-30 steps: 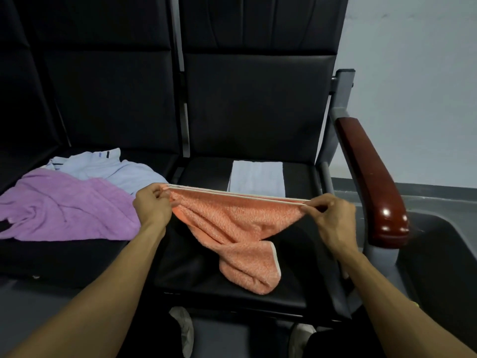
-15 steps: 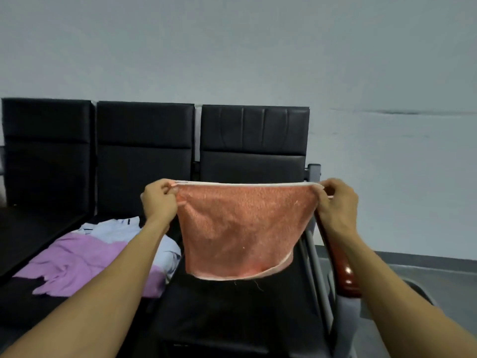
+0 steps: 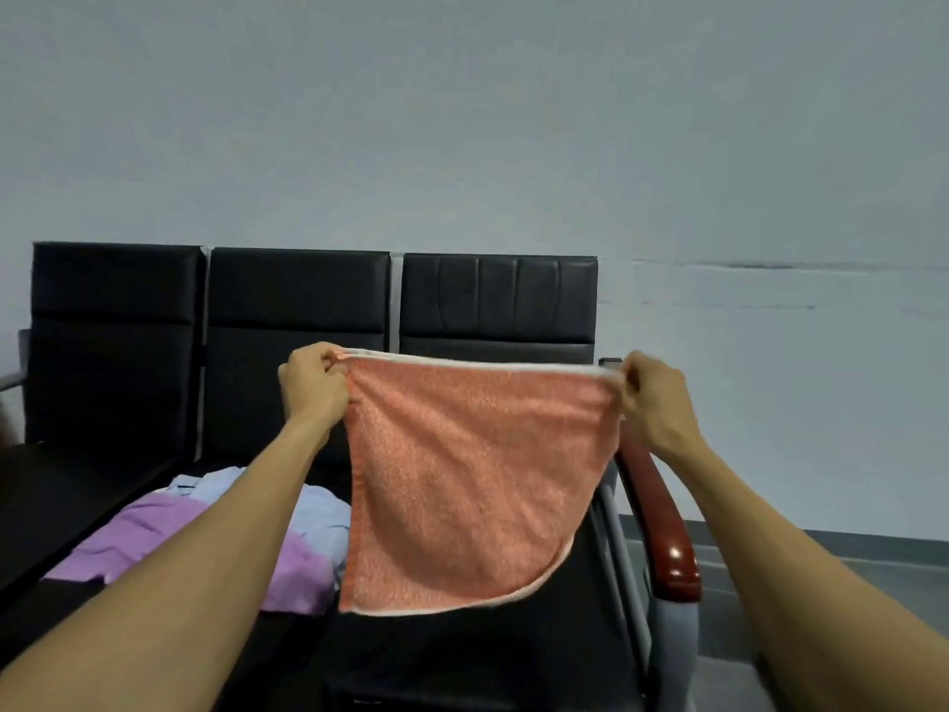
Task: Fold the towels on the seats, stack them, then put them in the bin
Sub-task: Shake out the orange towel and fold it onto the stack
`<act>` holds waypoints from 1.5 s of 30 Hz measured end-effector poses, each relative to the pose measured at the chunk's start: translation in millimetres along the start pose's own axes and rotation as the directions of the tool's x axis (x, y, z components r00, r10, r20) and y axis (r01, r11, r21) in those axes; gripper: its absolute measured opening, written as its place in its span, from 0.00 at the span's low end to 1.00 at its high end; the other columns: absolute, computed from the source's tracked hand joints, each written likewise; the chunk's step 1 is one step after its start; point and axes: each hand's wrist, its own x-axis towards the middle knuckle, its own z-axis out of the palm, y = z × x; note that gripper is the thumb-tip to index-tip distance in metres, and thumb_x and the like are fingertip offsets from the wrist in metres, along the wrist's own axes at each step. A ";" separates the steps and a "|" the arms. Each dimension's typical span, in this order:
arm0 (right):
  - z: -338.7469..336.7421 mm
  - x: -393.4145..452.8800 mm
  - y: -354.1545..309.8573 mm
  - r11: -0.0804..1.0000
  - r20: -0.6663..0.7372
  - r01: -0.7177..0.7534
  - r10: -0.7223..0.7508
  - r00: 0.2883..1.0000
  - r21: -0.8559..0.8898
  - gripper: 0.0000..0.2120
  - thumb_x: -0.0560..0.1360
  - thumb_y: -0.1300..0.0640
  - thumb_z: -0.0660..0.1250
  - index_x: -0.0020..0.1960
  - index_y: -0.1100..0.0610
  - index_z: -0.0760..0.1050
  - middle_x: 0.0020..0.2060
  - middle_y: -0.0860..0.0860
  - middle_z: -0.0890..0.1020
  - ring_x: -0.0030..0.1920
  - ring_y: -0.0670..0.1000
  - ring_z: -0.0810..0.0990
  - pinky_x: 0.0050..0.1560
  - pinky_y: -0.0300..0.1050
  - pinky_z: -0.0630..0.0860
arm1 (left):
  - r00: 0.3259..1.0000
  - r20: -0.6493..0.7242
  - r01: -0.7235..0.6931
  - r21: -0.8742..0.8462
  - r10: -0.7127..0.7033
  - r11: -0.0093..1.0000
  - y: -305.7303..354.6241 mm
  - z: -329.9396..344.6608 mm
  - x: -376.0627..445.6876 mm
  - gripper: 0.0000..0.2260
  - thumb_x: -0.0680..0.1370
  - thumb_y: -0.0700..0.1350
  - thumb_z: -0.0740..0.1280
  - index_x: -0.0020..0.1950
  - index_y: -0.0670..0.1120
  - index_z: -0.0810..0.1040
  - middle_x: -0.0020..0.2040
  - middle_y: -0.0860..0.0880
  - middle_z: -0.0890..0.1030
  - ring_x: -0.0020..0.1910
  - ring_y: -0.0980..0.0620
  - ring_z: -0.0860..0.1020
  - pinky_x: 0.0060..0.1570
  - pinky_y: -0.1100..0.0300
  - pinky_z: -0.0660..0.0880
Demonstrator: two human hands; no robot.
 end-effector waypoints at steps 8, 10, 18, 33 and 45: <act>5.0 -3.9 3.1 1.000 0.008 -0.016 0.016 1.000 -0.008 0.11 0.79 0.61 0.65 0.38 0.56 0.72 0.33 0.49 0.77 0.35 0.51 0.75 0.33 0.42 0.66 | 0.997 0.036 0.064 -0.023 -0.063 0.998 -12.0 4.2 -7.2 0.12 0.79 0.30 0.64 0.45 0.45 0.82 0.41 0.49 0.80 0.38 0.50 0.81 0.31 0.63 0.77; 8.1 -3.9 4.7 0.999 0.014 -0.030 0.030 0.999 0.017 0.11 0.78 0.63 0.64 0.38 0.56 0.72 0.33 0.50 0.77 0.36 0.53 0.76 0.34 0.44 0.66 | 0.995 0.030 0.093 -0.025 -0.092 0.995 -11.9 4.8 -9.2 0.12 0.79 0.31 0.64 0.45 0.44 0.82 0.38 0.50 0.79 0.37 0.53 0.79 0.34 0.64 0.74; 13.6 -8.7 7.8 0.999 0.032 -0.031 0.031 0.999 0.021 0.09 0.80 0.62 0.63 0.40 0.58 0.72 0.33 0.48 0.77 0.35 0.51 0.75 0.31 0.37 0.66 | 0.992 0.061 0.110 -0.017 -0.109 0.994 -18.8 6.7 -6.1 0.19 0.78 0.30 0.64 0.37 0.53 0.80 0.41 0.46 0.83 0.40 0.43 0.85 0.44 0.44 0.84; 22.6 -14.8 9.8 0.980 -0.031 -0.153 0.158 0.987 0.126 0.08 0.80 0.60 0.62 0.42 0.59 0.73 0.36 0.49 0.78 0.37 0.49 0.75 0.37 0.44 0.72 | 0.991 0.071 0.121 -0.038 -0.118 0.992 -28.2 12.7 -8.5 0.16 0.80 0.30 0.64 0.41 0.49 0.79 0.41 0.51 0.80 0.35 0.50 0.84 0.43 0.54 0.83; 32.7 -56.4 21.3 0.932 0.032 -0.267 0.268 0.963 0.243 0.09 0.84 0.55 0.59 0.51 0.60 0.72 0.42 0.47 0.75 0.41 0.40 0.72 0.37 0.34 0.66 | 0.991 0.115 0.066 0.080 -0.075 0.995 -49.9 8.5 -23.7 0.14 0.78 0.32 0.60 0.42 0.49 0.78 0.46 0.43 0.82 0.43 0.43 0.83 0.44 0.46 0.83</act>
